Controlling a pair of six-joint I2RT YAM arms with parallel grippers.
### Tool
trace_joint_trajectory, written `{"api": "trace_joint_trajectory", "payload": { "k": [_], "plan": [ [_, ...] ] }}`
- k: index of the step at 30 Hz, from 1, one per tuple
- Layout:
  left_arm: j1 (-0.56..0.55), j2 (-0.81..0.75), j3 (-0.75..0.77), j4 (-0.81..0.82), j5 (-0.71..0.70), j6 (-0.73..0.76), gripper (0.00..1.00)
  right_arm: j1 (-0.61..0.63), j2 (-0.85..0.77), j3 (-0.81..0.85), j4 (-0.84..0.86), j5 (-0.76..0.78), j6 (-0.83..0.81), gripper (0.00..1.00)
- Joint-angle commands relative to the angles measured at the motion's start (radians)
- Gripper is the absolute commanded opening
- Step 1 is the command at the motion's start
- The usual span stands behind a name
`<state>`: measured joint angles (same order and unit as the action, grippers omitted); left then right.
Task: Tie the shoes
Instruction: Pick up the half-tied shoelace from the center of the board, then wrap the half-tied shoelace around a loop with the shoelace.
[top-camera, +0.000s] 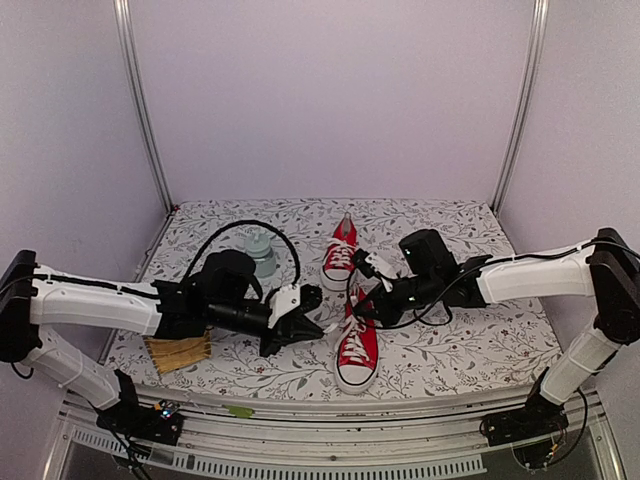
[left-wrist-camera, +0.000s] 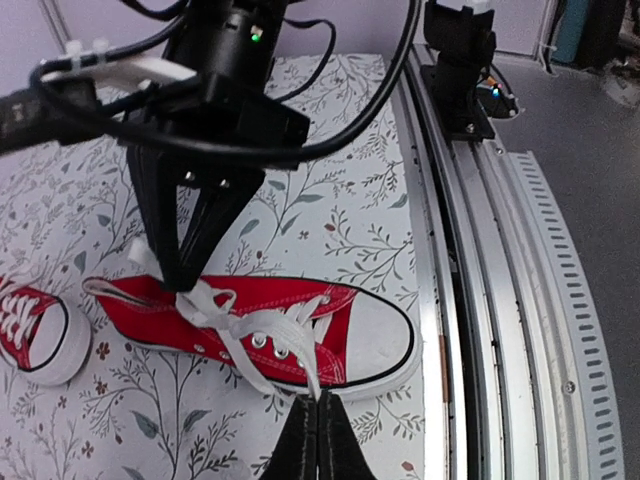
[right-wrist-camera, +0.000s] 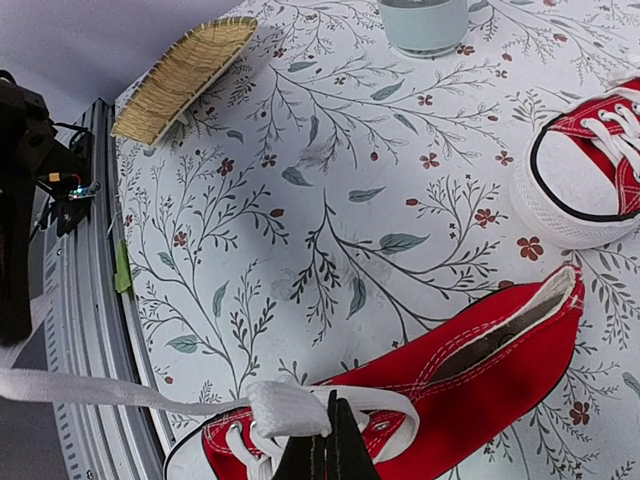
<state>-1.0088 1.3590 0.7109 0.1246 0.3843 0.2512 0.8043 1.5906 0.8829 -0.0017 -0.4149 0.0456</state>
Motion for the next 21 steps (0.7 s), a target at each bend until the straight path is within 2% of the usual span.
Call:
{"api": "trace_joint_trajectory", "payload": {
  "k": [1,8,11,17,21],
  "plan": [
    [-0.009,0.114,0.073,0.208,0.176,0.084,0.0,-0.015,0.022,0.038,0.016,-0.036,0.029,0.01],
    [-0.022,0.3,0.204,0.175,0.272,0.194,0.0,-0.034,0.016,0.043,0.02,-0.068,0.052,0.01],
    [-0.039,0.354,0.232,0.22,0.261,0.26,0.0,-0.036,0.018,0.045,0.018,-0.07,0.052,0.01],
    [-0.089,0.513,0.365,0.207,0.227,0.359,0.0,-0.043,0.027,0.057,0.016,-0.093,0.046,0.01],
    [-0.111,0.563,0.399,0.235,0.198,0.379,0.0,-0.049,0.028,0.055,0.011,-0.099,0.039,0.01]
  ]
}}
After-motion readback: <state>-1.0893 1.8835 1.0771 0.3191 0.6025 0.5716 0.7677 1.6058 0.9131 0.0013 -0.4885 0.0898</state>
